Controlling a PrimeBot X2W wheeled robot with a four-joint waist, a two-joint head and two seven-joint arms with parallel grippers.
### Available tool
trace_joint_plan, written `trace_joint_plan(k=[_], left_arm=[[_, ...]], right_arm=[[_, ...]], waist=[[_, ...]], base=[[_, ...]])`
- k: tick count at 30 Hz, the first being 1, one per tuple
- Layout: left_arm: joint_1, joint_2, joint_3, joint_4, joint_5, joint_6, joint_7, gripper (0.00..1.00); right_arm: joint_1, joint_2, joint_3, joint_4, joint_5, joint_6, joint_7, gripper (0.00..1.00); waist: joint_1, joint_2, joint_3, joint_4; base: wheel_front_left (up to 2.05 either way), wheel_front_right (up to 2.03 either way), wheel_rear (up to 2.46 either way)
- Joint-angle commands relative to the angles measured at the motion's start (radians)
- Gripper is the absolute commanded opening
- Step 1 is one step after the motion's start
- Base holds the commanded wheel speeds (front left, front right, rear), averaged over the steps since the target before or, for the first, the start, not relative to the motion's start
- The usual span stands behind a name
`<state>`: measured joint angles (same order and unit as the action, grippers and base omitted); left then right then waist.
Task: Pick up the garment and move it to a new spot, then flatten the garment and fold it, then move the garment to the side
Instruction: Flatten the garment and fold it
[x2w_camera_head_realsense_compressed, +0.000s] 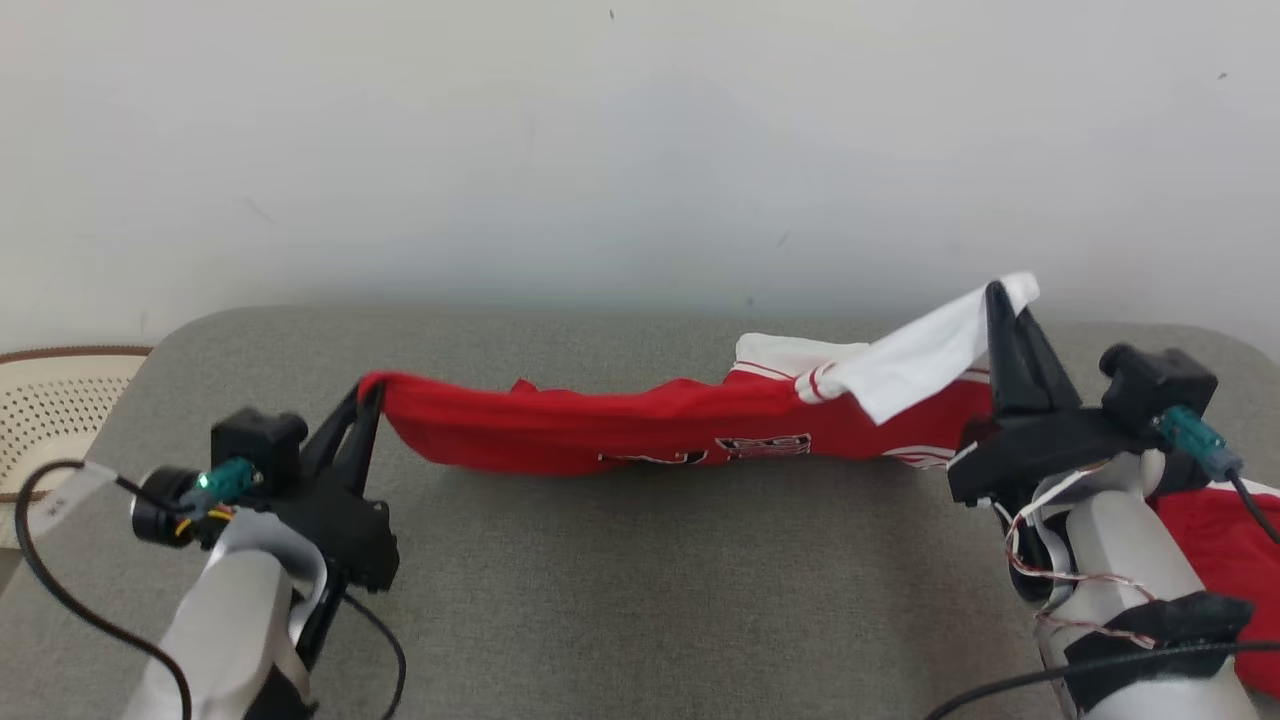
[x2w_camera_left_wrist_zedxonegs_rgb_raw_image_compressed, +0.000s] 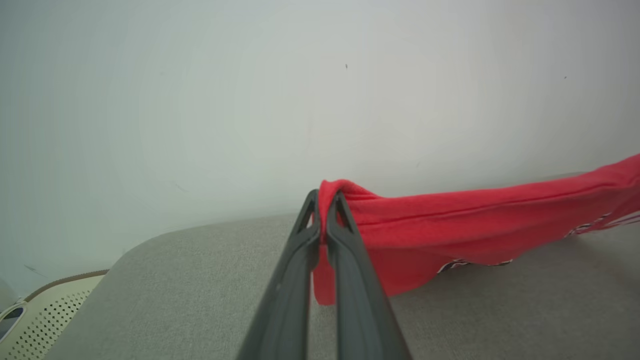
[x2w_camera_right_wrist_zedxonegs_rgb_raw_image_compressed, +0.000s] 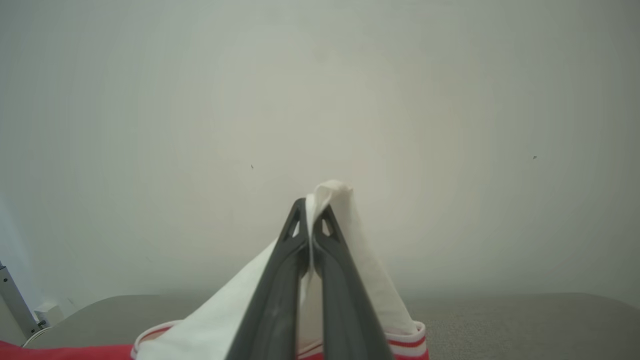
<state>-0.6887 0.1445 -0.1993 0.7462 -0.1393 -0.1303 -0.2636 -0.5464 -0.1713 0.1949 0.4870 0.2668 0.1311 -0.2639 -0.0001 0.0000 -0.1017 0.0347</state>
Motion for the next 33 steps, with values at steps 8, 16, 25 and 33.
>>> trace_joint_plan(k=[8, 16, 25, 33], left_arm=[[-0.304, 0.077, -0.181, 0.153, -0.098, 0.0, 0.037, 0.0], [-0.508, 0.118, -0.276, 0.2, -0.14, 0.0, 0.019, 0.0], [-0.694, 0.129, -0.384, 0.247, -0.143, 0.0, 0.008, 0.0], [-0.895, 0.141, -0.397, 0.141, -0.058, 0.046, -0.002, 0.0]], right_arm=[[-0.213, -0.032, 0.076, 0.044, 0.001, -0.001, 0.0, 0.0], [-0.381, -0.044, 0.099, 0.098, 0.002, -0.001, 0.0, 0.0], [-0.607, -0.069, 0.163, 0.238, -0.041, -0.001, 0.0, 0.0], [-0.902, -0.095, 0.166, 0.285, -0.168, -0.001, 0.0, 0.0]], waist=[[0.0001, 0.0, 0.038, -0.014], [0.0001, 0.0, 0.078, -0.014], [0.0001, 0.0, 0.282, -0.003], [0.0001, 0.0, 0.511, 0.0]], base=[[0.0, 0.0, 0.0], [0.0, 0.0, 0.0], [0.0, 0.0, 0.0], [0.0, 0.0, 0.0]])
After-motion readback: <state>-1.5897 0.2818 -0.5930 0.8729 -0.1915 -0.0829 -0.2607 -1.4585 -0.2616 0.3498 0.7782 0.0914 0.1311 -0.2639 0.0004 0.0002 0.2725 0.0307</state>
